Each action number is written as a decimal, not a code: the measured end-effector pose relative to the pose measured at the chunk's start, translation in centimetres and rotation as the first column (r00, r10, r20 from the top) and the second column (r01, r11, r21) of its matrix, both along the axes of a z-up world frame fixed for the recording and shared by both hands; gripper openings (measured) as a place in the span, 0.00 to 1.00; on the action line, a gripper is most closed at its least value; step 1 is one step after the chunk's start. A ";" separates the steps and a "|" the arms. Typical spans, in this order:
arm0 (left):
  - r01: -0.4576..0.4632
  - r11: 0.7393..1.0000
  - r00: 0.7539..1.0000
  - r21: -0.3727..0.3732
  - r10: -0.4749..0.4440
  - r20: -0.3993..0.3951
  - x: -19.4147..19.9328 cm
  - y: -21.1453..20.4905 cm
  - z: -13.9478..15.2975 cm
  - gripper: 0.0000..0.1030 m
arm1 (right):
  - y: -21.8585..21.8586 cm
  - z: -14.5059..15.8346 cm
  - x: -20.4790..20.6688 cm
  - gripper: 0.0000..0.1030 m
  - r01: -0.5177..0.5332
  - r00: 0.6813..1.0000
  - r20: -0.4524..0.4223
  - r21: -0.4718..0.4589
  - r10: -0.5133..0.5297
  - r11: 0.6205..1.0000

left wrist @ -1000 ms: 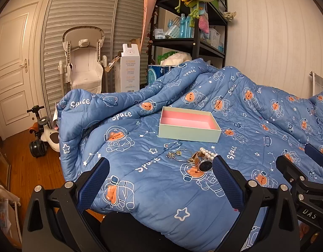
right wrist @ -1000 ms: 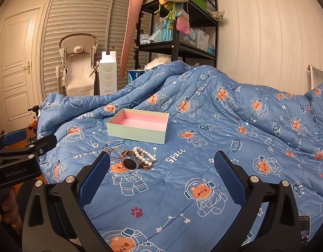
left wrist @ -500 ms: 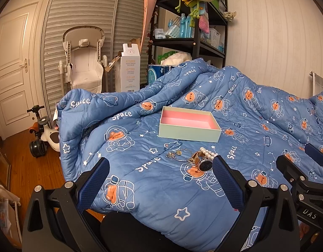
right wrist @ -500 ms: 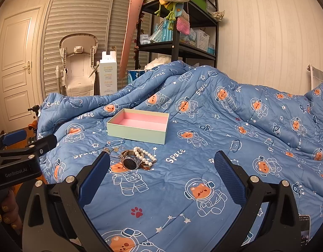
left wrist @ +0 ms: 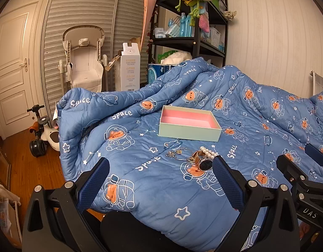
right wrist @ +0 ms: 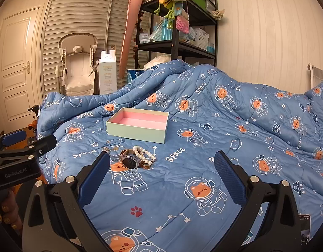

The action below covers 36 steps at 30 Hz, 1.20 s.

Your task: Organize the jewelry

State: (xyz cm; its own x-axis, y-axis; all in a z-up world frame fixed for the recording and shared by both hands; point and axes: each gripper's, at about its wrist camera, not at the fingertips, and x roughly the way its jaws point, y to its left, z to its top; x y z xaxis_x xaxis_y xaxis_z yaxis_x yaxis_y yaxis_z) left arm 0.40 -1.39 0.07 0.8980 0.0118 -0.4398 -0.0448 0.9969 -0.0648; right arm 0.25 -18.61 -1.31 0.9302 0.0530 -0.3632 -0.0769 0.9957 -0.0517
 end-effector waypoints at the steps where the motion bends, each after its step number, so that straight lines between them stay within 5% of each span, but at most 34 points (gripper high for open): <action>1: 0.000 1.000 1.000 0.000 0.000 -0.001 0.0 0.0 0.0 0.94 | 0.0 0.0 0.0 0.95 0.000 1.000 -0.001 0.000 0.000 1.000; 17: 0.004 1.000 1.000 -0.007 -0.004 -0.018 -0.2 0.7 -1.9 0.93 | -0.1 -0.2 0.4 0.95 -0.021 0.999 -0.027 0.012 0.021 1.000; 29: 0.079 0.996 0.994 -0.030 -0.081 -0.068 0.8 0.5 -2.2 0.94 | 0.3 -1.5 2.5 0.95 -0.088 0.986 -0.140 0.059 0.096 0.994; 36: 0.134 0.985 0.982 -0.106 -0.146 -0.117 2.6 1.1 -2.7 0.93 | -0.1 -2.1 5.1 0.95 -0.149 0.963 -0.213 0.094 0.166 0.984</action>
